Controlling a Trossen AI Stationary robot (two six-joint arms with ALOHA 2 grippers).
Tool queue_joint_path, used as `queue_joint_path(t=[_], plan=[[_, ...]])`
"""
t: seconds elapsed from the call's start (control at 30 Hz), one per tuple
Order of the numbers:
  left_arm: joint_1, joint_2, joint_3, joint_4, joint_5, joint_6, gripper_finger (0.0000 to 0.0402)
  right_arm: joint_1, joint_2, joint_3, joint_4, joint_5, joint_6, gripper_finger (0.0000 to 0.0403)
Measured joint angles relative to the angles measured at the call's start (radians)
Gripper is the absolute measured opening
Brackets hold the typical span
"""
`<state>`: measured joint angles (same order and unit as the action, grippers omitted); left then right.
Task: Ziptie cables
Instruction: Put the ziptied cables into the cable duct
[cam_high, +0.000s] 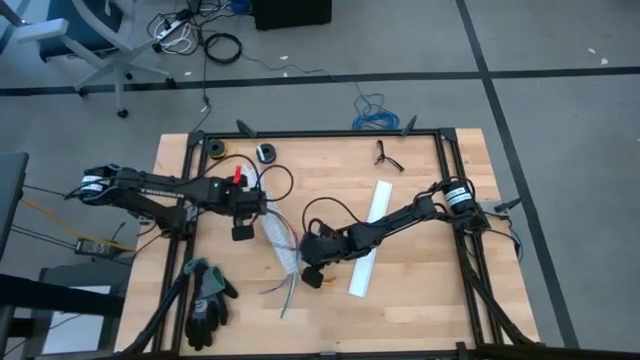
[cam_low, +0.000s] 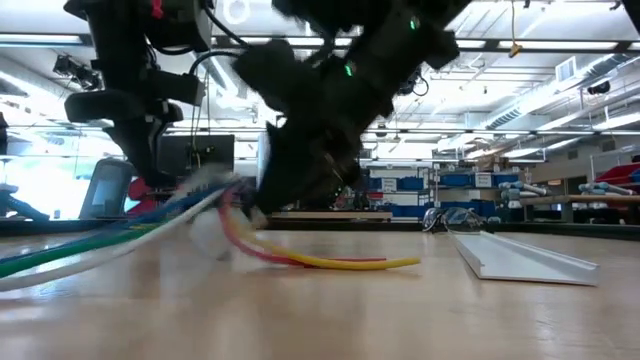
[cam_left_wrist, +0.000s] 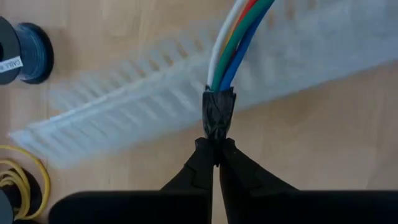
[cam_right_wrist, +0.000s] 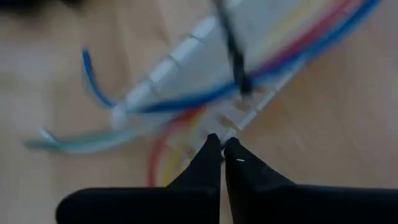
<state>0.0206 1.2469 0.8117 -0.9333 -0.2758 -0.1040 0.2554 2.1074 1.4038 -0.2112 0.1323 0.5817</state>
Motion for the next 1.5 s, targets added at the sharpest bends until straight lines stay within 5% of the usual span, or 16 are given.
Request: queue_joint_path(t=[0.3, 0.63, 1.2, 1.5], plan=[[0.02, 0.0, 0.002, -0.005, 0.001, 0.016, 0.0018, 0.019, -0.025, -0.002, -0.121, -0.04, -0.053, 0.0], [-0.003, 0.0, 0.07, -0.124, 0.001, 0.017, 0.0018, 0.038, -0.11, -0.002, -0.298, 0.077, -0.067, 0.0], [-0.002, -0.013, 0.073, -0.222, -0.014, -0.031, 0.0019, 0.039, -0.123, -0.001, -0.105, 0.024, -0.056, 0.0003], [-0.002, -0.013, 0.073, -0.209, -0.013, -0.032, 0.0019, -0.012, -0.123, -0.001, -0.133, -0.031, -0.009, 0.0052]])
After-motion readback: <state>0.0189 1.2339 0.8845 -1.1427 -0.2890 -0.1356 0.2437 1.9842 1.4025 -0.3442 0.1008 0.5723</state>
